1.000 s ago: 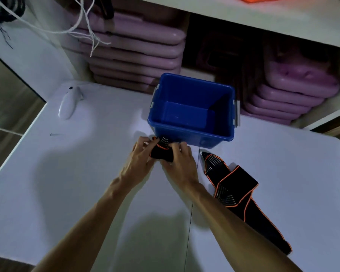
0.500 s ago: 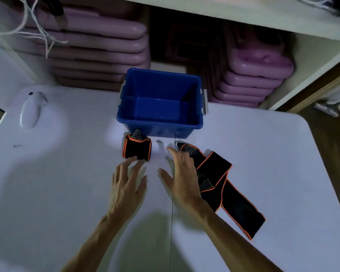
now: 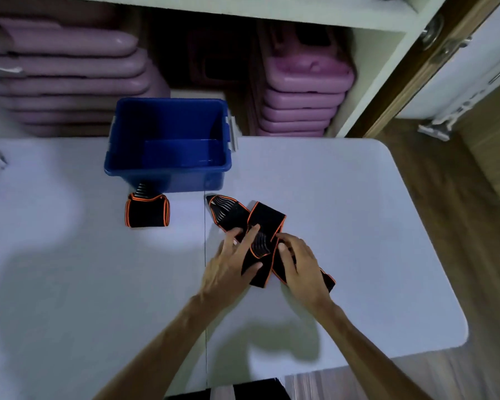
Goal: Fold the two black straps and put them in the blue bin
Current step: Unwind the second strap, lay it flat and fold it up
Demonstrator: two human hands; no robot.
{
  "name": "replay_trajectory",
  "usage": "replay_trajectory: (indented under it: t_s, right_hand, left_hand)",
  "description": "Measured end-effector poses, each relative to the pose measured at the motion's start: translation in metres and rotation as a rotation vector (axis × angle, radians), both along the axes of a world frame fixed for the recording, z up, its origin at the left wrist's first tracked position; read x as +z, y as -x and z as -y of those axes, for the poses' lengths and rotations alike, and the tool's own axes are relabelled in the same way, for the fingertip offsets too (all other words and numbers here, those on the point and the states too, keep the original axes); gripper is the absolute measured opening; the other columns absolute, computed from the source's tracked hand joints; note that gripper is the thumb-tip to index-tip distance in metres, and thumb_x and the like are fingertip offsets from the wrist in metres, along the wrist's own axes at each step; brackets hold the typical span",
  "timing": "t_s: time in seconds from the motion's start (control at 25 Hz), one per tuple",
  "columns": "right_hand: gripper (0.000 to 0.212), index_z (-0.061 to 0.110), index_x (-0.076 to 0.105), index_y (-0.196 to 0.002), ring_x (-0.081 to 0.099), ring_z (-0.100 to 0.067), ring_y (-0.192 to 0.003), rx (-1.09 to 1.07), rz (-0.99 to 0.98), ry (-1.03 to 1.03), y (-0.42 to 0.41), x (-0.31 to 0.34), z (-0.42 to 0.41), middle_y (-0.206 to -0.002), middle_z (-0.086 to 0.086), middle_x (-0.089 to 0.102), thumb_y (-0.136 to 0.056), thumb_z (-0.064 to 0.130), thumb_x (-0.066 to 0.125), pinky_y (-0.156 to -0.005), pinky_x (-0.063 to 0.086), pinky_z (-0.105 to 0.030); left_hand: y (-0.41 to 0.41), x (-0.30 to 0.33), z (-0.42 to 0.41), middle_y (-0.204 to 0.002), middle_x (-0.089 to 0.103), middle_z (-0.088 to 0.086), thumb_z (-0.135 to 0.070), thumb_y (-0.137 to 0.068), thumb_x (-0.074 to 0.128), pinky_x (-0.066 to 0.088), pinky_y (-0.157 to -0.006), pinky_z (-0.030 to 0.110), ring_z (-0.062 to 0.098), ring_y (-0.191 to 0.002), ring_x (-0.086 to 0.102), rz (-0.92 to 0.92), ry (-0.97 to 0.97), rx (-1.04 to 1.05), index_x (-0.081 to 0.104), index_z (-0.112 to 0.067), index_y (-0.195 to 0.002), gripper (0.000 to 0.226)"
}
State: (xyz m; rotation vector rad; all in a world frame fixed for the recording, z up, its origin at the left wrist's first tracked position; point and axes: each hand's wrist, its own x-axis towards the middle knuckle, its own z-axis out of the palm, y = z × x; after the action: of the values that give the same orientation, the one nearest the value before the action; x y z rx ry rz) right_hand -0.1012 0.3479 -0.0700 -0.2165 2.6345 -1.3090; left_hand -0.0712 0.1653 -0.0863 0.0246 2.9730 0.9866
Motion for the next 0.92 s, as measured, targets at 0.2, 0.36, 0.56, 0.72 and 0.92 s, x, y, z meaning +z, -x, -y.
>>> replay_trajectory:
  t_s: [0.2, 0.36, 0.56, 0.72, 0.92]
  right_hand:
    - [0.031, 0.037, 0.051, -0.130, 0.058, -0.009, -0.106, 0.005, 0.102, 0.139, -0.017, -0.006, -0.014, -0.108, 0.014, 0.065, -0.101, 0.045, 0.045, -0.090, 0.046, -0.030]
    - [0.033, 0.037, 0.053, -0.122, 0.048, 0.000, -0.101, 0.061, 0.092, -0.053, -0.027, -0.005, -0.014, -0.104, 0.015, 0.057, -0.091, 0.045, 0.061, -0.077, 0.040, -0.018]
    - [0.033, 0.034, 0.044, -0.110, 0.059, -0.006, -0.091, -0.018, 0.197, -0.005, -0.034, -0.008, 0.004, -0.087, 0.010, 0.064, -0.086, 0.043, 0.065, -0.067, 0.050, -0.029]
    - [0.034, 0.034, 0.048, -0.107, 0.055, -0.006, -0.065, -0.122, 0.280, 0.219, -0.030, -0.012, 0.021, -0.072, 0.003, 0.061, -0.086, 0.014, 0.065, -0.059, 0.043, -0.023]
    - [0.032, 0.030, 0.055, -0.102, 0.047, -0.013, -0.059, -0.249, 0.173, 0.366, -0.023, 0.009, -0.008, -0.068, 0.002, 0.049, -0.083, 0.005, 0.051, -0.057, 0.040, -0.027]
  left_hand:
    - [0.015, 0.004, -0.006, -0.117, 0.057, 0.000, -0.029, -0.088, 0.051, 0.058, -0.069, 0.042, 0.023, -0.102, 0.061, -0.212, 0.211, -0.009, 0.054, -0.028, -0.124, 0.037]
    - [0.022, 0.016, 0.011, -0.122, 0.051, 0.000, -0.030, -0.088, 0.063, 0.055, -0.081, 0.039, 0.020, -0.107, 0.056, -0.071, 0.083, -0.016, 0.053, -0.024, -0.128, 0.042]
    - [0.005, 0.011, 0.027, -0.129, 0.043, -0.002, -0.022, -0.084, 0.068, 0.054, -0.085, 0.039, 0.017, -0.111, 0.050, 0.057, 0.167, -0.161, 0.045, -0.026, -0.133, 0.054]
    - [0.013, 0.010, 0.018, -0.120, 0.053, 0.000, -0.017, -0.089, 0.058, 0.052, -0.082, 0.042, 0.022, -0.110, 0.055, 0.101, 0.174, -0.144, 0.042, -0.028, -0.131, 0.047]
    - [0.033, 0.050, 0.014, -0.108, 0.062, 0.001, -0.017, -0.084, 0.055, 0.045, -0.078, 0.019, 0.015, -0.088, 0.059, -0.083, -0.127, 0.102, 0.051, -0.021, -0.125, 0.041]
